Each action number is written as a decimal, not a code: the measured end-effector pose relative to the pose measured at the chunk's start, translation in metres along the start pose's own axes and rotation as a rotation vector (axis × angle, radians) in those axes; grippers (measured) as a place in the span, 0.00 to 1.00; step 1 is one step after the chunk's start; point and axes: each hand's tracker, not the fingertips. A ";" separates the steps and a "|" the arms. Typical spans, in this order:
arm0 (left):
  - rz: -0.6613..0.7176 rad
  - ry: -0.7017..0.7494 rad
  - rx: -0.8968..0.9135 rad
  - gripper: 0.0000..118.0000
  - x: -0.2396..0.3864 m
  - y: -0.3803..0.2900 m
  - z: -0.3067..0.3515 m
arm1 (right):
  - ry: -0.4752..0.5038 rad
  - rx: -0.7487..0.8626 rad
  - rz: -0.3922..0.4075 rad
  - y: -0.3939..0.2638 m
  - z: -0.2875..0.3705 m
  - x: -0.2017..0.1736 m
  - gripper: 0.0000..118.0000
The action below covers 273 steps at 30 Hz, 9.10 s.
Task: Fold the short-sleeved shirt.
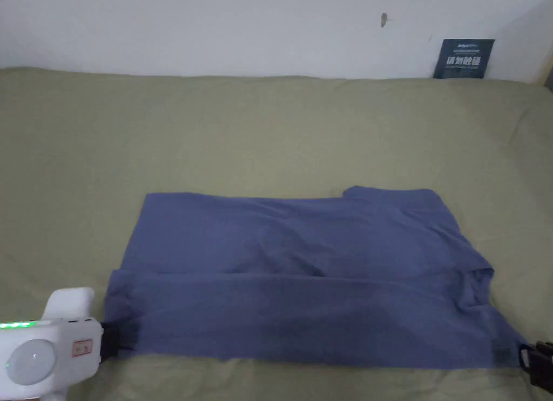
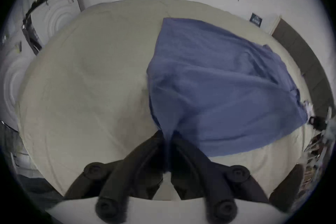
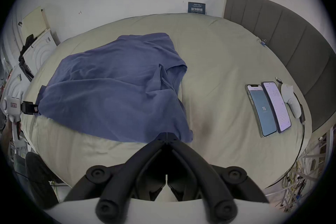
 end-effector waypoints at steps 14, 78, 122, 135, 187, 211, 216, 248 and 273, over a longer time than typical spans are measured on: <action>-0.066 0.032 -0.041 0.05 0.004 -0.003 0.004 | -0.017 -0.097 -0.017 0.014 -0.053 0.008 0.45; -0.096 0.100 0.011 0.52 0.007 0.114 -0.061 | 0.025 0.079 0.014 0.023 -0.005 -0.043 0.00; -0.077 0.034 0.061 0.01 0.014 0.098 0.018 | 0.046 0.012 0.014 0.121 -0.041 -0.014 0.00; -0.135 -0.040 0.179 0.01 -0.022 -0.034 0.129 | 0.098 0.128 0.036 -0.011 0.100 -0.013 0.00; 0.268 -0.541 -0.205 0.28 -0.142 -0.033 0.059 | 0.005 0.360 0.164 -0.095 0.157 -0.202 0.00; 0.383 -0.665 -0.313 0.07 -0.113 -0.052 0.020 | 0.028 0.326 0.125 -0.098 0.151 -0.173 0.00; 0.464 -0.621 -0.233 0.07 -0.127 -0.057 0.049 | 0.038 0.356 0.120 -0.093 0.158 -0.166 0.00; -0.221 -0.427 -0.225 0.64 0.216 -0.073 0.050 | 0.015 0.425 -0.016 -0.095 0.196 -0.126 0.00; 0.020 -0.638 -0.335 0.00 0.212 -0.094 -0.008 | 0.058 0.341 -0.014 -0.100 0.183 -0.126 0.00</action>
